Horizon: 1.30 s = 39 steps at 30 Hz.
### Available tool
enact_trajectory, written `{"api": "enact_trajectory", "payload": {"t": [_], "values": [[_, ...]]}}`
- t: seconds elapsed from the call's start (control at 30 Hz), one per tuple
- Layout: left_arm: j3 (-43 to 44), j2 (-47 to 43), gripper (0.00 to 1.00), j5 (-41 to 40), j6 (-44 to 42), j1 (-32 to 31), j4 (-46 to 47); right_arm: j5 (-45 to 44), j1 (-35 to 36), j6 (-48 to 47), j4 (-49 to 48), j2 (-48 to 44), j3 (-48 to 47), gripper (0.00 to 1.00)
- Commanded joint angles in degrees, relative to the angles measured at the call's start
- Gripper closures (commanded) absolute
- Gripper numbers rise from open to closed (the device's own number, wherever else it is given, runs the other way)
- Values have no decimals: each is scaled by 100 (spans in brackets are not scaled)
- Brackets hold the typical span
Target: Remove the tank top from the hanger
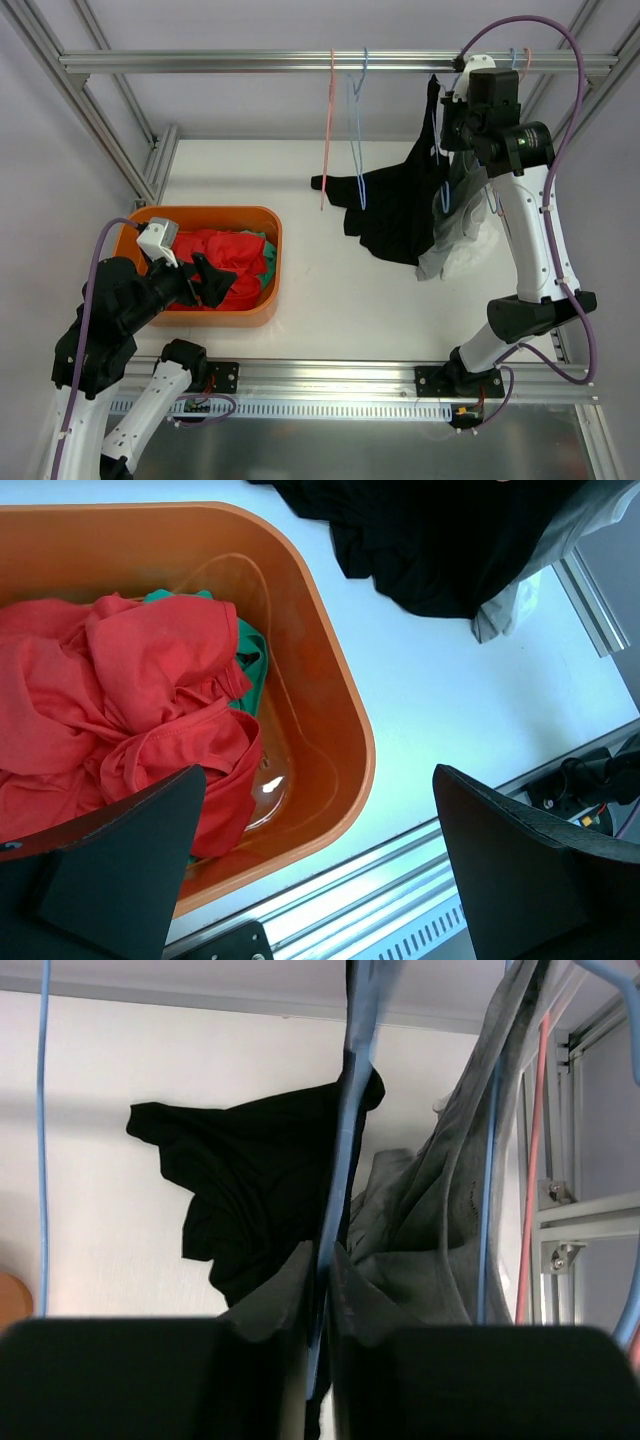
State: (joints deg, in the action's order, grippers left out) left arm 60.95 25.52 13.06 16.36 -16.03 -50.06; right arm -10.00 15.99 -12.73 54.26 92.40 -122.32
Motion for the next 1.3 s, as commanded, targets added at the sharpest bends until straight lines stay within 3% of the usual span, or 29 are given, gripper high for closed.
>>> {"api": "enact_trajectory", "payload": {"t": [0.0, 0.1, 0.57, 0.77, 0.97, 1.13, 1.2, 1.27], "values": [[-65, -12, 1, 171, -160, 48, 58, -11, -17, 60, -302, -117, -283, 91], [-83, -56, 1, 214, -159, 48, 58, 33, -17, 95, -311, -134, -327, 100], [14, 67, 1, 609, -45, 48, 163, 622, -17, 491, -794, -784, -310, 100], [92, 120, 1, 1128, 87, 39, 365, 1104, -8, 596, -794, -1381, 471, 99], [163, 366, 1, 1874, 270, 48, 1234, 1922, -8, 842, -768, -2892, 2296, 100], [154, 883, 1, 2709, 1052, 30, 2860, 2598, -8, 939, -549, -4568, 3529, 100], [329, 1138, 1, 2702, 1229, -249, 3168, 2905, -8, 913, -277, -4975, 3794, 100], [531, 1568, 1, 2011, 889, -819, 3336, 3117, 1, 878, 206, -5529, 3882, 100]]}}
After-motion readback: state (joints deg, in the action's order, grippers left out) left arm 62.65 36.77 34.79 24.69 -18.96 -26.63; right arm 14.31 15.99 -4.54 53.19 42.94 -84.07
